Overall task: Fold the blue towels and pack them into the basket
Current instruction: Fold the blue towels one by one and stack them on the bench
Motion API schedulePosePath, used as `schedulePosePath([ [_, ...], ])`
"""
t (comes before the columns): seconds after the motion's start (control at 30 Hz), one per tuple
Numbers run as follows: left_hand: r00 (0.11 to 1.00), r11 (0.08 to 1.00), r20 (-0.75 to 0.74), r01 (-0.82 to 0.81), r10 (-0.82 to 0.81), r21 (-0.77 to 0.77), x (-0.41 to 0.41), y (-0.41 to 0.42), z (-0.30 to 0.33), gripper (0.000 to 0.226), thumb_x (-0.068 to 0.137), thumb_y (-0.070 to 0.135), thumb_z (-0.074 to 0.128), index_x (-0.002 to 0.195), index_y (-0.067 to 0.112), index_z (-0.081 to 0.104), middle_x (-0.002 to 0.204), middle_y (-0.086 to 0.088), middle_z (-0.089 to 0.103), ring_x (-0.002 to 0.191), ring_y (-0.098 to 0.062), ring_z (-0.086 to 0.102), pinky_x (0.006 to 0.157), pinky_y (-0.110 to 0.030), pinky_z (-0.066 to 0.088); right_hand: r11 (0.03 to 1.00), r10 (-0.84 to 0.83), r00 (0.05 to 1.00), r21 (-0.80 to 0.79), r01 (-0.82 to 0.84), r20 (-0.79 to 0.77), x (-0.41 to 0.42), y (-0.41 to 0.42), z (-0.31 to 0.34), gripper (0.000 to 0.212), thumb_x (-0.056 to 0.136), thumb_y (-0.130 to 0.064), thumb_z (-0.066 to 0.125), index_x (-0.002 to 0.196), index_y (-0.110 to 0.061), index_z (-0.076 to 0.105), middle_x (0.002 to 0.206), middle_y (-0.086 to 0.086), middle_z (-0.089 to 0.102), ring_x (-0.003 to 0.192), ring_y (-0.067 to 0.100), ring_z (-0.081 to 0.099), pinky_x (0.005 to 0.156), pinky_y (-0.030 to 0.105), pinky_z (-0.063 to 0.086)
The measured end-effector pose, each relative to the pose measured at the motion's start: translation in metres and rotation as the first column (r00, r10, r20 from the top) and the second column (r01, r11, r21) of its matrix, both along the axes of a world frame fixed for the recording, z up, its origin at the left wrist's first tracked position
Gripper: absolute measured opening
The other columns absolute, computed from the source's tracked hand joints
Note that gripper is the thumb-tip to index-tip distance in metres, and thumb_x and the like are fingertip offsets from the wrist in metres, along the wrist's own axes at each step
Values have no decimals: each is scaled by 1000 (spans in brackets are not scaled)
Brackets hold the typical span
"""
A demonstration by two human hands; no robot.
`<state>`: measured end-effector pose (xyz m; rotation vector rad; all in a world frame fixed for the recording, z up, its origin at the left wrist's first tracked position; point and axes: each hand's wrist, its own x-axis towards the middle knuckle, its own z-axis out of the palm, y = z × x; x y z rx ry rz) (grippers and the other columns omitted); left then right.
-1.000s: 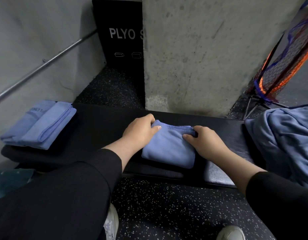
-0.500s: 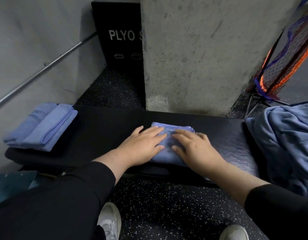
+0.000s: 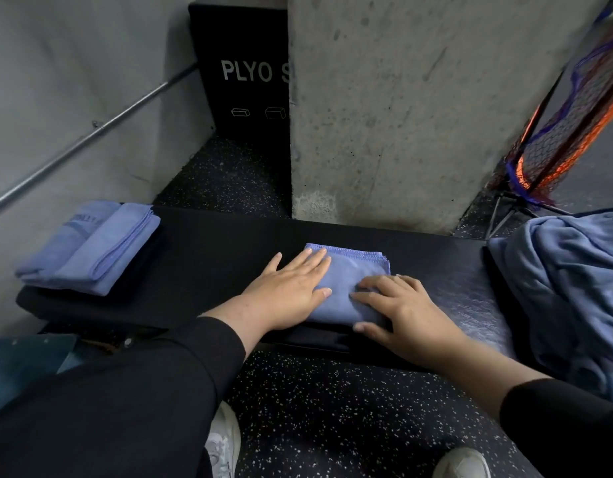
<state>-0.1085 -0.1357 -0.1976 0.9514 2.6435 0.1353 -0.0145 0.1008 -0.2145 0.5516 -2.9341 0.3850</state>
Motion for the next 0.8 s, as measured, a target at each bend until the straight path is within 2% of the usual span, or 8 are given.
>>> schedulePosePath([
  [0.1, 997, 999, -74, 32, -30, 27, 2, -3, 4, 65, 105, 55, 22, 162, 26, 11, 169, 9, -4, 153, -2, -11, 125, -47, -5, 999, -23, 997, 41, 20, 71, 5, 0, -2, 68, 84, -73, 52, 139, -34, 52, 143, -16, 42, 135, 5, 40, 114, 46, 27],
  [0.2, 988, 992, -110, 117, -112, 43, 7, -10, 11, 69, 101, 65, 26, 159, 28, 24, 169, 8, 8, 154, -2, -1, 125, -45, -2, 999, -54, 997, 3, 54, 46, 4, -5, 1, 51, 84, -57, 53, 129, -32, 56, 136, -19, 49, 127, 5, 48, 108, 42, 35],
  [0.37, 977, 987, -169, 141, -127, 74, 15, -24, 9, 69, 95, 65, 48, 154, 30, 36, 163, 14, 27, 151, -3, 19, 124, -35, 9, 980, -154, 987, -118, 159, 49, -2, -10, 15, 27, 89, -47, 39, 101, -31, 57, 100, -16, 64, 95, 10, 61, 90, 36, 40],
  [0.43, 986, 975, -163, 61, -26, 214, 16, -26, 12, 40, 96, 54, 55, 129, 30, 58, 134, 16, 60, 130, -12, 49, 109, -28, 29, 966, -162, 983, -189, 175, 84, -1, -7, 24, 23, 90, -48, 43, 91, -28, 54, 81, -13, 61, 79, 11, 58, 77, 34, 39],
  [0.53, 996, 937, -4, -78, 85, 342, 18, -29, 21, 25, 94, 54, 59, 95, 30, 60, 87, 12, 64, 90, -13, 57, 76, -28, 43, 986, -109, 987, -117, 123, 119, 0, -3, 32, 30, 87, -62, 50, 95, -32, 51, 83, -15, 62, 80, 5, 56, 77, 32, 40],
  [0.6, 992, 918, 81, -123, 99, 377, 17, -32, 27, 28, 92, 54, 62, 89, 27, 61, 81, 8, 65, 80, -11, 60, 71, -32, 48, 988, -116, 983, -86, 129, 144, 3, -3, 33, 34, 83, -66, 55, 96, -34, 50, 85, -16, 63, 82, 3, 57, 78, 31, 44],
  [0.7, 977, 889, 134, -209, 168, 407, 13, -29, 33, 37, 91, 54, 62, 80, 19, 57, 77, -1, 63, 69, -14, 56, 66, -35, 46, 941, -201, 953, -227, 252, 227, 2, -4, 39, 27, 89, -49, 66, 79, -33, 46, 68, -12, 58, 66, 2, 54, 61, 22, 43],
  [0.8, 953, 853, 186, -298, 239, 429, 6, -22, 33, 28, 92, 50, 62, 82, 24, 59, 74, 3, 62, 67, -11, 53, 66, -36, 47, 870, -273, 908, -321, 374, 317, -9, -1, 40, 22, 89, -47, 68, 79, -34, 53, 71, -11, 62, 69, 2, 57, 62, 23, 43],
])
